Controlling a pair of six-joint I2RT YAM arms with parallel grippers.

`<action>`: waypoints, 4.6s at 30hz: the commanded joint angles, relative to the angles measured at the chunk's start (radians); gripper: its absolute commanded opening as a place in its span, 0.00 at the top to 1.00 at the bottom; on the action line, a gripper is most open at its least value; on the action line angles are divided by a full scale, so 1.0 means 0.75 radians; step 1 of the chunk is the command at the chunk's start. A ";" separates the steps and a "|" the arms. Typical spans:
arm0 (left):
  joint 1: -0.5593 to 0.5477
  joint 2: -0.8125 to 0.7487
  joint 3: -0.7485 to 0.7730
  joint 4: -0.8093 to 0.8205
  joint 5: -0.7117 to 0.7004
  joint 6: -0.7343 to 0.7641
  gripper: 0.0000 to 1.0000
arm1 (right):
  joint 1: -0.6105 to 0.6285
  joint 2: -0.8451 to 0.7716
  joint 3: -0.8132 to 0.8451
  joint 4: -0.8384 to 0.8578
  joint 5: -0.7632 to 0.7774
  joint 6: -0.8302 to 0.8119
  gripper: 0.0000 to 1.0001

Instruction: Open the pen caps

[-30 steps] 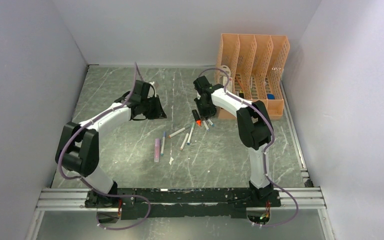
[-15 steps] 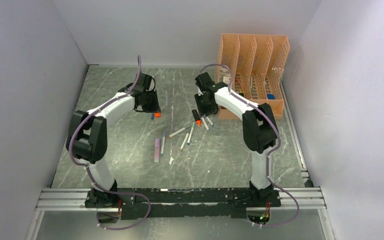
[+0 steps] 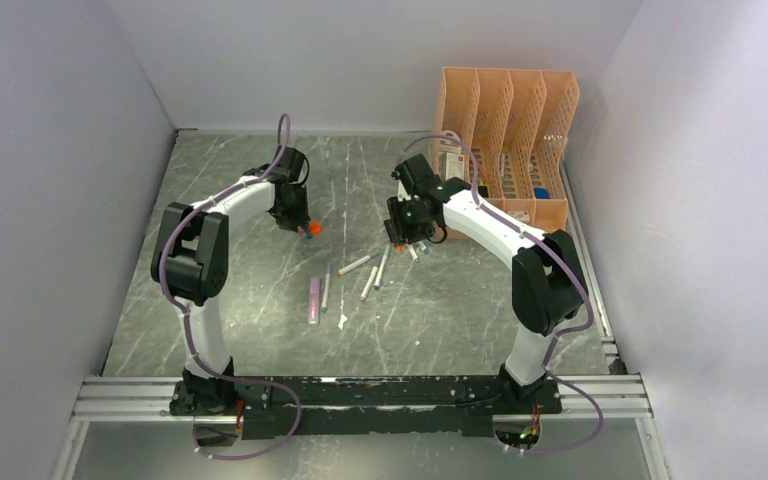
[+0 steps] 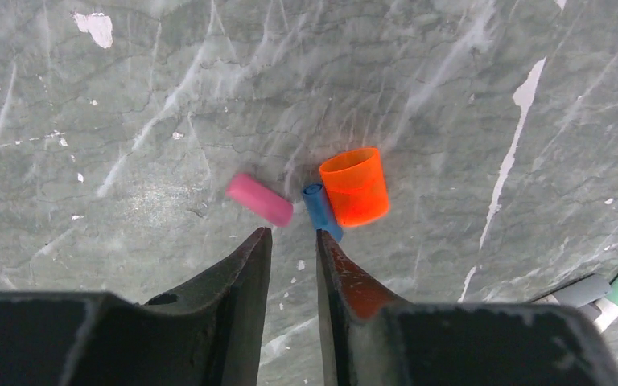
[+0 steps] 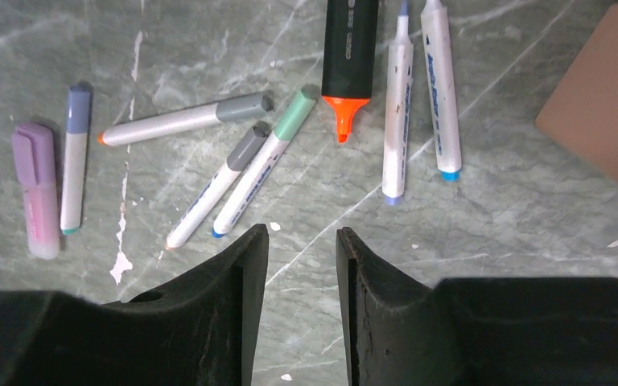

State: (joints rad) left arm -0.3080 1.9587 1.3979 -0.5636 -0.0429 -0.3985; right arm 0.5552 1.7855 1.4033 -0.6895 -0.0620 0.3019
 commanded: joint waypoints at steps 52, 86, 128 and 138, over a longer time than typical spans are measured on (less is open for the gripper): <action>-0.013 -0.614 -0.241 -0.049 0.344 0.015 0.12 | 0.241 0.326 0.031 -0.040 0.264 0.222 0.75; -0.225 -1.072 -0.660 1.081 1.085 -0.638 0.00 | 0.014 -0.714 -0.601 0.934 -1.022 0.472 0.93; -0.344 -1.016 -0.710 1.097 0.906 -0.611 0.93 | 0.019 -0.716 -0.682 1.089 -0.969 0.628 0.64; -0.348 -0.950 -0.733 1.206 0.846 -0.632 0.93 | 0.065 -0.673 -0.715 1.075 -0.932 0.636 0.97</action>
State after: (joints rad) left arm -0.5583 1.2182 0.8486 0.2466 0.6304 -0.8707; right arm 0.5800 1.2644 0.8906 0.1150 -0.7799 0.7704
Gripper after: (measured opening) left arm 0.139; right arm 0.094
